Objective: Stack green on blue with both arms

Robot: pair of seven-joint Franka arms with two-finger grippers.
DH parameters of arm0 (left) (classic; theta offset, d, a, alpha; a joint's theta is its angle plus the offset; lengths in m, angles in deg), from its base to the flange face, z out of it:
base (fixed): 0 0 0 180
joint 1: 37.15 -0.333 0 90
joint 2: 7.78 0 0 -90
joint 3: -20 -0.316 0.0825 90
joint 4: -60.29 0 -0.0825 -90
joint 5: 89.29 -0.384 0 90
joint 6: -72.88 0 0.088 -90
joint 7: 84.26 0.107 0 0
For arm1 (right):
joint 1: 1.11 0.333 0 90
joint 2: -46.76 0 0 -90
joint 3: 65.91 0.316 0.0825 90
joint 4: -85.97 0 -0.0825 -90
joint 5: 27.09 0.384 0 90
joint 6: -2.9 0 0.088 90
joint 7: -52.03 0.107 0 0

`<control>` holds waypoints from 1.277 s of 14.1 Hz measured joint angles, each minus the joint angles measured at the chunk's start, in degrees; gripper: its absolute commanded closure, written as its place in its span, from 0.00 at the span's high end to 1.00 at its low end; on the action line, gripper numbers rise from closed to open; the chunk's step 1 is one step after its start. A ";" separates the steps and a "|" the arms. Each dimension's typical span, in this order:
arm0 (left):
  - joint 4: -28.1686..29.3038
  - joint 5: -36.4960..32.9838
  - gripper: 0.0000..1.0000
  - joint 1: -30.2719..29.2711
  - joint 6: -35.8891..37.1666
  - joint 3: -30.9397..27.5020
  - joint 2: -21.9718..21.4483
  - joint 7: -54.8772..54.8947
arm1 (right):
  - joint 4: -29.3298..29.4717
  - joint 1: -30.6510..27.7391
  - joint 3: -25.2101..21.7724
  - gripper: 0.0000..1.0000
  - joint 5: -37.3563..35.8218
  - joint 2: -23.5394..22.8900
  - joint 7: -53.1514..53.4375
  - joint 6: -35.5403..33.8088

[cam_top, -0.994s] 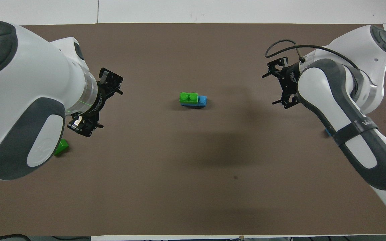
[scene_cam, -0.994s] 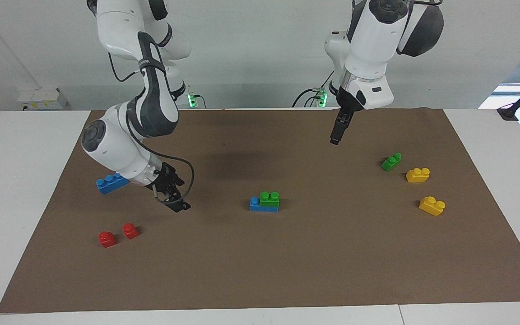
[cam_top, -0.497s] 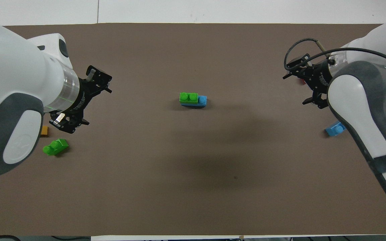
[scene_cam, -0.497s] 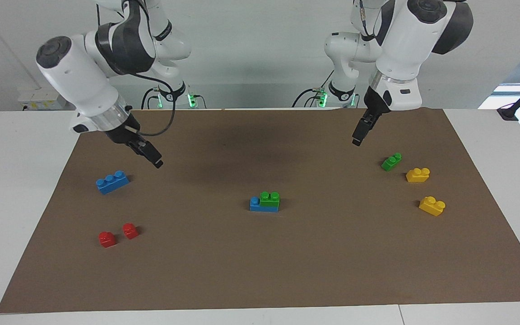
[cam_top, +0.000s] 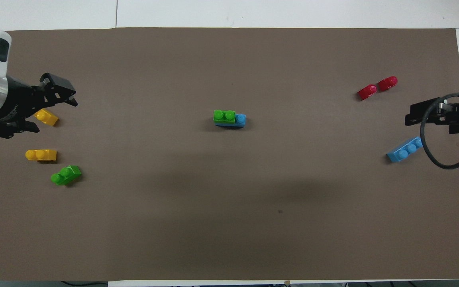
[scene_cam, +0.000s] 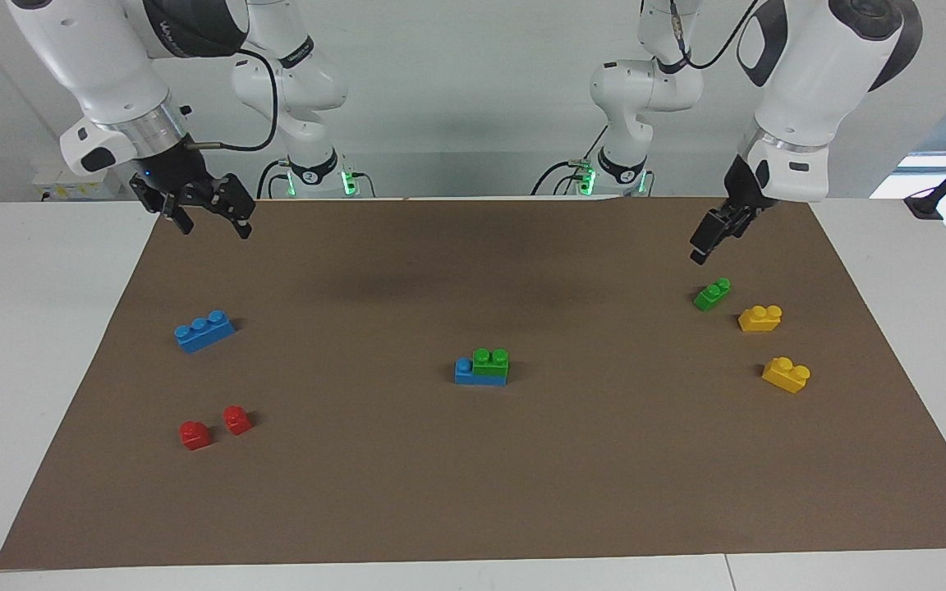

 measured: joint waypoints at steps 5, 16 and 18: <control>-0.02 0.07 1.00 -2.74 0.04 -0.04 -1.45 10.78 | -0.17 0.19 0.15 1.00 -3.69 1.71 -0.25 -1.62; -0.02 0.07 1.00 -4.86 1.31 -0.03 -2.06 25.33 | 3.89 -0.33 -0.08 1.00 -4.15 -4.01 -0.25 -5.00; -0.02 0.07 1.00 -4.86 1.30 0.10 -2.07 27.05 | 6.22 -0.35 -0.08 1.00 -5.15 -5.25 -0.25 -6.69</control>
